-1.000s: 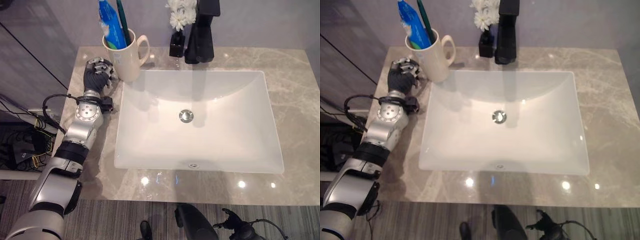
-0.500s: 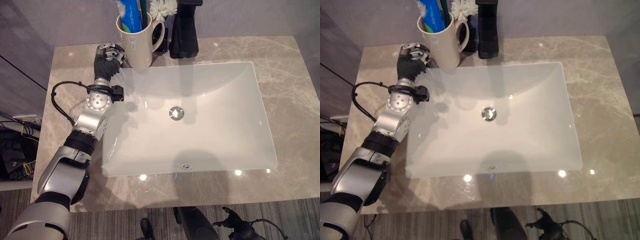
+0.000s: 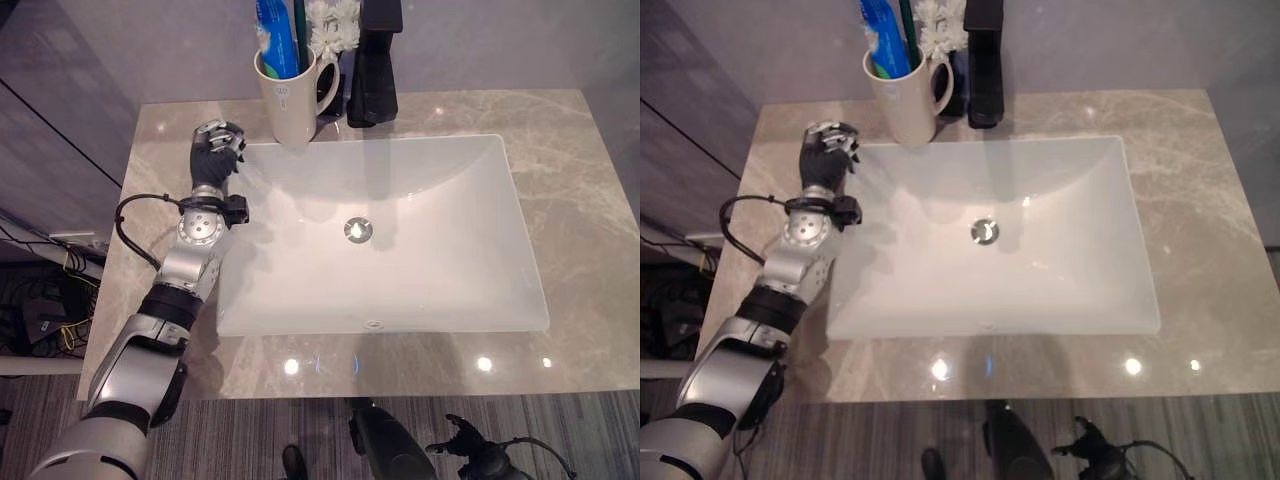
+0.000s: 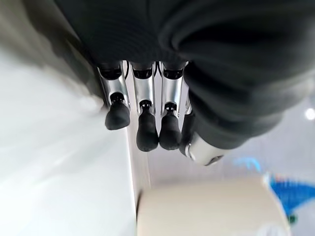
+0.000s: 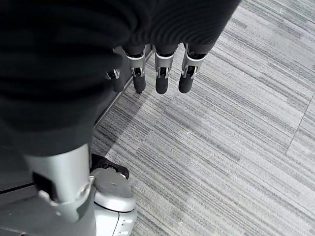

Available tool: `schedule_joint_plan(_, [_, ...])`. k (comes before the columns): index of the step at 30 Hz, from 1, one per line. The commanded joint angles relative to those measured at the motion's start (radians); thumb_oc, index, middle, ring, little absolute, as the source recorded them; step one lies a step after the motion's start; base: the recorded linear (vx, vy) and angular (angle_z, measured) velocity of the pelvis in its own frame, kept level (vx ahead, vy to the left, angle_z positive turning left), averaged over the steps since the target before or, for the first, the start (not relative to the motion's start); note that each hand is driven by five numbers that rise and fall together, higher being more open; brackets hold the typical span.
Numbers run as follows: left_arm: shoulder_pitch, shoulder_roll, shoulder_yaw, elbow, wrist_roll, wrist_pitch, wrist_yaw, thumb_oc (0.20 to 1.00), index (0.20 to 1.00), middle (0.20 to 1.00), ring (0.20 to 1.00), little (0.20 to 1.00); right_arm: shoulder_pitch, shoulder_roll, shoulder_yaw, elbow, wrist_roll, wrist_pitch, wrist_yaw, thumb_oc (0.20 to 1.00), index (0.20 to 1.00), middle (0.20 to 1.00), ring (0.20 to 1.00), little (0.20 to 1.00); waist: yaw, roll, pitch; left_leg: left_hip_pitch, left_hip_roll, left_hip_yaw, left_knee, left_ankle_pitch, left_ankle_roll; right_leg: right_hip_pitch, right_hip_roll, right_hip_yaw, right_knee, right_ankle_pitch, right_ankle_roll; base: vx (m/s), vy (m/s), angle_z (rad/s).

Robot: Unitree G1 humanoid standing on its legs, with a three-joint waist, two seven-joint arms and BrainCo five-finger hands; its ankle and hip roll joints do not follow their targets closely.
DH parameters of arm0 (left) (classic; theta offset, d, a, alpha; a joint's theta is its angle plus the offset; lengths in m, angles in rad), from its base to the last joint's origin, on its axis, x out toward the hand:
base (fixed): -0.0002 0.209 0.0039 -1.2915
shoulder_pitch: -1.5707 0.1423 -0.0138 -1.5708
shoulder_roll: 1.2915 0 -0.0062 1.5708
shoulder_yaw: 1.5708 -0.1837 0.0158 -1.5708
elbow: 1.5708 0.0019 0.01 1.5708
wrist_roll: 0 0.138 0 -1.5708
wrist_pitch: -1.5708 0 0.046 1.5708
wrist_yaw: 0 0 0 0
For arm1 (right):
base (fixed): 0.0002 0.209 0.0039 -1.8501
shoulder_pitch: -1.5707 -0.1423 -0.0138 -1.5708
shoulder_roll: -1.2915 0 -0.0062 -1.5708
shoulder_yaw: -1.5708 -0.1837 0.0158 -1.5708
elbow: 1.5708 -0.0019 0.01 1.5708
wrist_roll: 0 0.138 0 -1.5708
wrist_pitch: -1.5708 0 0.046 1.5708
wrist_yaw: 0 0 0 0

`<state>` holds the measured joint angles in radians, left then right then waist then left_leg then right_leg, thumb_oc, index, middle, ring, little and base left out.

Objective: Put brush and paste in cup on sink, flatten towel.

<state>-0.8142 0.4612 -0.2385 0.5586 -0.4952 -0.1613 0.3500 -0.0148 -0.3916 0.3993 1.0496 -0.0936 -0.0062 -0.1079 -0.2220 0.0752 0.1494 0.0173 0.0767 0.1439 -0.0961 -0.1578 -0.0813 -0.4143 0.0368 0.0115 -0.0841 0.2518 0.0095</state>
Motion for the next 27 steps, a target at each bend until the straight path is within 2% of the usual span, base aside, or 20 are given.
schedule_joint_plan(1, [0.008, 0.024, 0.06, -0.039, 0.074, -0.039, 0.061, 0.2, 0.2, 0.2, 0.2, 0.2, 0.023, -0.004, -0.006, 0.039, -0.021, -0.012, 0.005, 1.0, 1.0, 1.0, 1.0, 1.0, 0.013, -0.045, -0.004, 0.074, -0.043, -0.024, 0.009, 0.083, 0.002, 0.046, -0.041, -0.035, 0.017, -0.035, 0.098, -0.06, -0.023, 0.05])
schedule_joint_plan(7, [0.137, 0.021, 0.11, -0.198, 0.111, -0.059, 0.052, 0.2, 0.2, 0.2, 0.2, 0.2, 0.022, 0.003, -0.006, 0.068, -0.035, -0.011, 0.02, 1.0, 1.0, 1.0, 1.0, 1.0, 0.04, -0.077, -0.016, 0.092, -0.043, -0.044, 0.009, 0.067, 0.011, 0.072, -0.042, -0.039, 0.015, -0.032, 0.102, -0.04, -0.011, 0.11])
schedule_joint_plan(8, [0.164, 0.019, 0.111, -0.23, 0.109, -0.061, 0.035, 0.2, 0.2, 0.2, 0.2, 0.2, 0.021, 0.003, -0.012, 0.074, -0.037, -0.01, 0.02, 1.0, 1.0, 1.0, 1.0, 1.0, 0.043, -0.078, -0.02, 0.097, -0.045, -0.045, 0.009, 0.061, 0.013, 0.076, -0.043, -0.038, 0.016, -0.032, 0.104, -0.02, 0.041, 0.03])
schedule_joint_plan(9, [0.235, 0.019, 0.116, -0.31, 0.09, -0.062, -0.024, 0.2, 0.2, 0.2, 0.2, 0.2, 0.014, 0.006, -0.028, 0.091, -0.035, -0.006, 0.022, 1.0, 1.0, 1.0, 1.0, 1.0, 0.057, -0.075, -0.027, 0.108, -0.051, -0.047, 0.009, 0.053, 0.021, 0.09, -0.047, -0.033, 0.017, -0.03, 0.107, -0.03, 0.058, -0.02])
schedule_joint_plan(15, [0.445, 0.007, 0.153, -0.478, 0.07, -0.066, -0.136, 0.2, 0.2, 0.2, 0.2, 0.2, 0.016, 0.018, -0.068, 0.093, -0.038, -0.007, 0.035, 1.0, 1.0, 1.0, 1.0, 1.0, 0.084, -0.066, -0.05, 0.15, -0.074, -0.055, 0.009, 0.031, 0.046, 0.122, -0.06, -0.021, 0.033, -0.029, 0.117, -0.04, 0.058, -0.02])
schedule_joint_plan(19, [0.58, 0.005, 0.216, -0.605, 0.092, -0.077, -0.161, 0.2, 0.2, 0.2, 0.2, 0.2, 0.018, 0.037, -0.09, 0.104, -0.038, -0.011, 0.039, 1.0, 1.0, 1.0, 1.0, 1.0, 0.105, -0.064, -0.058, 0.171, -0.097, -0.061, 0.013, 0.014, 0.069, 0.138, -0.068, -0.006, 0.048, -0.022, 0.127, -0.09, 0.073, -0.04])
schedule_joint_plan(20, [0.652, -0.001, 0.269, -0.649, 0.107, -0.09, -0.16, 0.2, 0.2, 0.2, 0.2, 0.2, 0.023, 0.047, -0.1, 0.111, -0.041, -0.013, 0.039, 1.0, 1.0, 1.0, 1.0, 1.0, 0.116, -0.068, -0.059, 0.17, -0.109, -0.062, 0.03, -0.002, 0.079, 0.14, -0.077, -0.001, 0.056, -0.015, 0.136, -0.17, 0.11, 0.04])
schedule_joint_plan(22, [0.759, -0.013, 0.368, -0.684, 0.175, -0.115, -0.123, 0.2, 0.2, 0.2, 0.2, 0.2, 0.034, 0.062, -0.118, 0.123, -0.039, -0.018, 0.039, 1.0, 1.0, 1.0, 1.0, 1.0, 0.134, -0.081, -0.054, 0.163, -0.132, -0.067, 0.067, -0.03, 0.097, 0.145, -0.097, 0.006, 0.061, 0.001, 0.151, -0.22, 0.129, 0.04])
schedule_joint_plan(23, [0.809, -0.051, 0.428, -0.671, 0.218, -0.124, -0.059, 0.2, 0.2, 0.2, 0.2, 0.2, 0.043, 0.079, -0.13, 0.138, -0.034, -0.02, 0.033, 1.0, 1.0, 1.0, 1.0, 1.0, 0.144, -0.095, -0.047, 0.15, -0.15, -0.069, 0.094, -0.05, 0.107, 0.15, -0.118, 0.01, 0.057, 0.029, 0.164, -0.36, 0.191, 0.13])
schedule_joint_plan(24, [0.92, -0.087, 0.536, -0.672, 0.307, -0.156, 0.03, 0.2, 0.2, 0.2, 0.2, 0.2, 0.056, 0.098, -0.15, 0.165, -0.034, -0.024, 0.018, 1.0, 1.0, 1.0, 1.0, 1.0, 0.164, -0.119, -0.032, 0.127, -0.187, -0.069, 0.129, -0.073, 0.13, 0.147, -0.157, 0.005, 0.036, 0.077, 0.185, -0.4, 0.21, 0.33])
schedule_joint_plan(25, [0.949, -0.103, 0.577, -0.653, 0.341, -0.172, 0.086, 0.2, 0.2, 0.2, 0.2, 0.2, 0.068, 0.109, -0.155, 0.161, -0.031, -0.029, 0.008, 1.0, 1.0, 1.0, 1.0, 1.0, 0.173, -0.132, -0.02, 0.12, -0.201, -0.07, 0.142, -0.076, 0.139, 0.144, -0.172, 0.003, 0.035, 0.097, 0.192, -0.34, 0.193, 0.29])
schedule_joint_plan(27, [0.959, -0.119, 0.589, -0.641, 0.349, -0.177, 0.113, 0.2, 0.2, 0.2, 0.2, 0.2, 0.075, 0.114, -0.153, 0.161, -0.034, -0.032, 0.005, 1.0, 1.0, 1.0, 1.0, 1.0, 0.174, -0.139, -0.012, 0.119, -0.209, -0.068, 0.148, -0.077, 0.144, 0.144, -0.183, 0.004, 0.035, 0.112, 0.198, -0.11, 0.068, 0.13])
